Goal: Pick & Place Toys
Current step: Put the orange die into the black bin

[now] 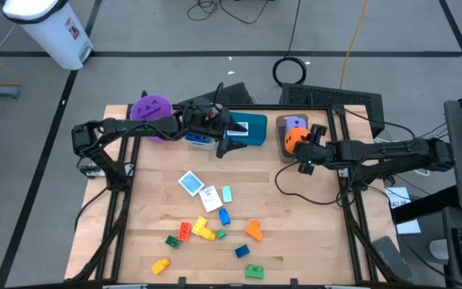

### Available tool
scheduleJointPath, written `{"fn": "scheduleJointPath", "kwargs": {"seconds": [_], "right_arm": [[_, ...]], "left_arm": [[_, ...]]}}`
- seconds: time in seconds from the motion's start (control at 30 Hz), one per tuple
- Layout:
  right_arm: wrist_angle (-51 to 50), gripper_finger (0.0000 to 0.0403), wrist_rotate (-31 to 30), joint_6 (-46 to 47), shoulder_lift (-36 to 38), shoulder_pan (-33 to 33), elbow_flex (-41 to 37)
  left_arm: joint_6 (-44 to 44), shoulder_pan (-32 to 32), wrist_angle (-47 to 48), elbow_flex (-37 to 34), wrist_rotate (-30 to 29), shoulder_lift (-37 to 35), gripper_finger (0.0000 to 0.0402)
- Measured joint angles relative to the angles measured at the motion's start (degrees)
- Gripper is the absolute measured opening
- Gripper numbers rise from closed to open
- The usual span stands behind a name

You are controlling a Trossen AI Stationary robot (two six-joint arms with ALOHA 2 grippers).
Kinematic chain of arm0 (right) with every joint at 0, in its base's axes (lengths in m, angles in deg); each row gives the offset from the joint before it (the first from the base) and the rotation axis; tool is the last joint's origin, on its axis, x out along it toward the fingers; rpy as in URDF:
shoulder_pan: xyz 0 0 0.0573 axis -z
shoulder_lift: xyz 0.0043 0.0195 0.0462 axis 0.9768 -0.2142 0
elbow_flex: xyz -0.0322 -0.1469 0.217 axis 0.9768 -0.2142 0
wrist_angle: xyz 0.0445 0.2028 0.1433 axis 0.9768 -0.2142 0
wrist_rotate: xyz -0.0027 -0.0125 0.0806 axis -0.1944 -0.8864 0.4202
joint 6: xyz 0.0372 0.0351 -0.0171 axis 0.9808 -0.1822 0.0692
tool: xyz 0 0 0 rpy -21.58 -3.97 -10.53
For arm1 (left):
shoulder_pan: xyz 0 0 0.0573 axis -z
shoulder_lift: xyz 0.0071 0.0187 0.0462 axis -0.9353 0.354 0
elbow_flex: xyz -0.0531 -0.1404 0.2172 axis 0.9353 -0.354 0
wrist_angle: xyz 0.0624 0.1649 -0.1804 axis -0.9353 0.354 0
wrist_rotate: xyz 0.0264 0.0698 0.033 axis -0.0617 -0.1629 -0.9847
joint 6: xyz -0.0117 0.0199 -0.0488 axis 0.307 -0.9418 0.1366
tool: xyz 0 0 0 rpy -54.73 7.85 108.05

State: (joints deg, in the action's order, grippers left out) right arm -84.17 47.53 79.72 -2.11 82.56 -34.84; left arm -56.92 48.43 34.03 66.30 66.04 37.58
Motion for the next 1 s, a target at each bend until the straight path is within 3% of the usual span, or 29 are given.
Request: {"fn": "scheduleJointPath", "kwargs": {"seconds": [0.43,1.0], "right_arm": [[-0.29,0.0172,0.84,0.12,-2.34,-0.02,0.00],[-0.27,0.0231,0.75,-0.51,-2.32,-0.02,0.00]], "left_arm": [[-0.59,0.00,0.65,0.00,-0.07,0.00,0.0326],[-0.65,0.00,0.65,0.00,-0.05,0.00,0.0326]]}}
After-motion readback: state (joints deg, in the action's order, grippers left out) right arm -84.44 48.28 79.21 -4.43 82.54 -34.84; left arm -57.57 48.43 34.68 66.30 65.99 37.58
